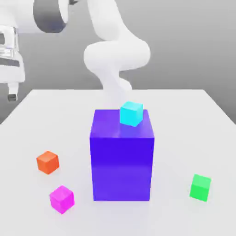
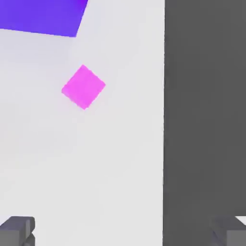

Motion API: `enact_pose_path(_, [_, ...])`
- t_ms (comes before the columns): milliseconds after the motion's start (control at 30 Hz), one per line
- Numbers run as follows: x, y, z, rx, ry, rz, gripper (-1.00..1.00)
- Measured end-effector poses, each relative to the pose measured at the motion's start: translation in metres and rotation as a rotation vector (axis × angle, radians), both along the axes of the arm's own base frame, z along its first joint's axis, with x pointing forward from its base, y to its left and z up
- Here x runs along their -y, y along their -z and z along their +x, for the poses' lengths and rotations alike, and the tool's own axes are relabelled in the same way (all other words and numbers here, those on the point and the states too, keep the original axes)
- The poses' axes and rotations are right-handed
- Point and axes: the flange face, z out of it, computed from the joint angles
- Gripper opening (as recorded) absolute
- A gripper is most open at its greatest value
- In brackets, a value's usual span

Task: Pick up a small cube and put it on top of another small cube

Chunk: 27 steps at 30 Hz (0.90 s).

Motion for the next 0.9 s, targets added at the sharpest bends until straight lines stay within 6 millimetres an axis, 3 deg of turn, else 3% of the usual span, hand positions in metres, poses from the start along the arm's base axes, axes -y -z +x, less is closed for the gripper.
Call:
enact_pose_path(133, [-0.030, 0.070, 0.021, -0.091, -0.267, -0.047, 0.00])
enact_pose_path(300, [-0.087, 0.153, 0.038, -0.192, -0.625, -0.099, 0.00])
enact_pose_path(433, [-0.098, 0.211, 0.040, -0.209, -0.689, -0.107, 0.00])
enact_pose_path(467, [-0.098, 0.224, 0.040, -0.210, -0.693, -0.108, -1.00])
enact_pose_path(700, [-0.099, 0.228, 0.039, -0.213, -0.695, -0.110, -1.00])
enact_pose_path(900, [-0.091, 0.150, 0.038, -0.188, -0.722, -0.129, -1.00])
